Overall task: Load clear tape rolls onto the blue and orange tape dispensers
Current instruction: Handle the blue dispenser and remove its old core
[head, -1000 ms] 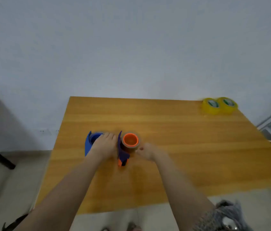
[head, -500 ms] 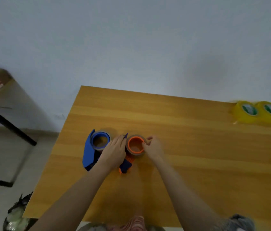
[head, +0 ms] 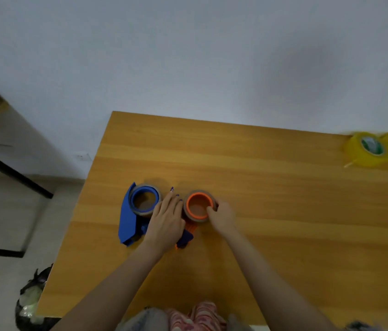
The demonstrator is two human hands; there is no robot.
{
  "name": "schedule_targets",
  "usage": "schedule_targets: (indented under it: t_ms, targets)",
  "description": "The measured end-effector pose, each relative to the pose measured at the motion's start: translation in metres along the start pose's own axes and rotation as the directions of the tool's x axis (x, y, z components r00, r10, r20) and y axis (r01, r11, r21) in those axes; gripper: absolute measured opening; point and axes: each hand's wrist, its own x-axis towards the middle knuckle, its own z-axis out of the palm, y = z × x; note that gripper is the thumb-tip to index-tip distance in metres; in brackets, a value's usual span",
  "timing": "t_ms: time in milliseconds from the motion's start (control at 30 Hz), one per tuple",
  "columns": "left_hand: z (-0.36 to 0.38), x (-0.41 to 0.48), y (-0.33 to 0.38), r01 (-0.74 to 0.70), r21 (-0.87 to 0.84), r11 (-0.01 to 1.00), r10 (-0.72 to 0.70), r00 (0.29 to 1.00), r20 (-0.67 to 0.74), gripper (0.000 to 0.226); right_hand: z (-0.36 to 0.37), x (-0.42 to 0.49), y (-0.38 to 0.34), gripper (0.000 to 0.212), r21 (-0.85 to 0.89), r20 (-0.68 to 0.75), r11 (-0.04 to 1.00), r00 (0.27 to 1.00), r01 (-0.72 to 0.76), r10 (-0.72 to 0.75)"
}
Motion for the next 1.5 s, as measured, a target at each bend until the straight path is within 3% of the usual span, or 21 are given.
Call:
schedule_targets:
  t_ms: [133, 200, 367, 567, 700, 900, 1033, 1167, 1333, 1500]
  targets:
    - [-0.003, 0.000, 0.007, 0.085, -0.060, 0.995, -0.084, 0.996, 0.026, 0.039, -0.002, 0.000, 0.003, 0.029, 0.091, 0.014, 0.996, 1.000, -0.022, 0.021]
    - [-0.006, 0.002, 0.011, 0.097, -0.107, 0.990, -0.088, 0.993, 0.082, 0.045, -0.003, 0.001, 0.002, 0.030, 0.139, -0.007, 0.989, 0.999, -0.051, 0.052]
    - [-0.007, 0.006, 0.014, 0.113, -0.190, 0.975, -0.102, 0.993, 0.067, 0.044, -0.005, 0.005, 0.000, 0.029, 0.252, -0.021, 0.963, 0.994, -0.096, 0.105]
    - [-0.013, 0.002, 0.015, 0.085, -0.339, 0.937, -0.094, 0.995, -0.012, 0.040, -0.011, -0.001, 0.001, 0.027, 0.382, -0.023, 0.910, 0.983, -0.161, 0.183]
    - [-0.016, -0.001, 0.019, 0.061, -0.408, 0.911, -0.118, 0.986, -0.116, 0.050, -0.015, -0.003, -0.002, 0.026, 0.438, -0.042, 0.886, 0.981, -0.154, 0.192]
    - [-0.018, 0.004, 0.012, 0.072, -0.492, 0.868, -0.155, 0.979, -0.132, 0.024, -0.024, -0.002, -0.012, 0.021, 0.501, -0.065, 0.856, 0.981, -0.126, 0.182]
    - [-0.030, 0.013, 0.006, 0.047, -0.547, 0.836, -0.154, 0.977, -0.150, 0.037, -0.033, 0.005, -0.021, 0.025, 0.545, -0.069, 0.833, 0.985, -0.098, 0.161]
    - [-0.037, 0.025, -0.002, 0.063, -0.578, 0.814, -0.170, 0.977, -0.132, 0.045, -0.046, 0.023, -0.038, 0.023, 0.576, -0.063, 0.816, 0.992, -0.053, 0.109]
    - [-0.033, 0.019, -0.015, 0.153, -0.598, 0.787, -0.252, 0.964, -0.085, 0.044, -0.061, 0.070, -0.057, 0.012, 0.721, 0.055, 0.674, 0.983, -0.159, 0.173]
    - [-0.025, 0.009, -0.033, 0.206, -0.571, 0.794, -0.296, 0.953, -0.068, 0.039, -0.068, 0.126, -0.074, 0.017, 0.697, 0.016, 0.699, 0.979, -0.158, 0.205]
